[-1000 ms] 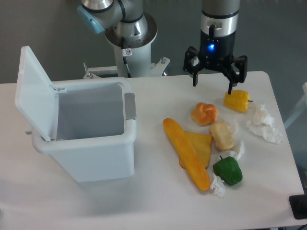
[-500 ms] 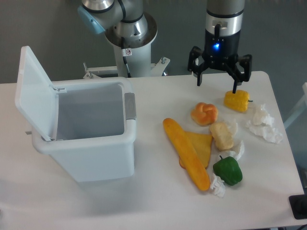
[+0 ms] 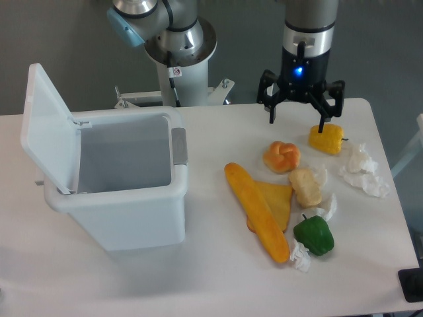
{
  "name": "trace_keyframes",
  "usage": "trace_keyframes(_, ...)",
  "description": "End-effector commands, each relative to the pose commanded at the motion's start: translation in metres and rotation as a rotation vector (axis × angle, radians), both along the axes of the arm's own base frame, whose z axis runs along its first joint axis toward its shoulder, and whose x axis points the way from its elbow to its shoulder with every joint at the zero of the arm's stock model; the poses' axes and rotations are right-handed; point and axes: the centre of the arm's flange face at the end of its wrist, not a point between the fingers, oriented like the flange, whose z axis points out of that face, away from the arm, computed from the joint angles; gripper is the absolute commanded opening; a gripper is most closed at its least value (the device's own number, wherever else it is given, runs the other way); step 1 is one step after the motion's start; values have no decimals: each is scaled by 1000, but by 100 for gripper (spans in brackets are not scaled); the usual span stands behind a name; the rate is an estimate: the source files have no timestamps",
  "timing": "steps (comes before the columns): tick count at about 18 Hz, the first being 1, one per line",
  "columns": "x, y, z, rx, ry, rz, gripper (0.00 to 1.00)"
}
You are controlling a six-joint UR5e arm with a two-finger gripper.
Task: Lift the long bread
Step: 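Move the open gripper toward the long yellow bread, then lower the open gripper down over the long yellow bread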
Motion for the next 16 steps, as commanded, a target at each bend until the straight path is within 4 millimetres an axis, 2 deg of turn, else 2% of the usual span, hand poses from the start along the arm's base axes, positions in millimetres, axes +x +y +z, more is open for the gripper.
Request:
trace_keyframes(7,2,3,-28,-11,-59,61,100)
trace_keyframes(11,5,13,-44,-20,-97,90,100)
trace_keyframes(14,7,22,-47,-14,-118,160,100)
trace_keyframes(16,4,27,-56,-18,-140,196,100)
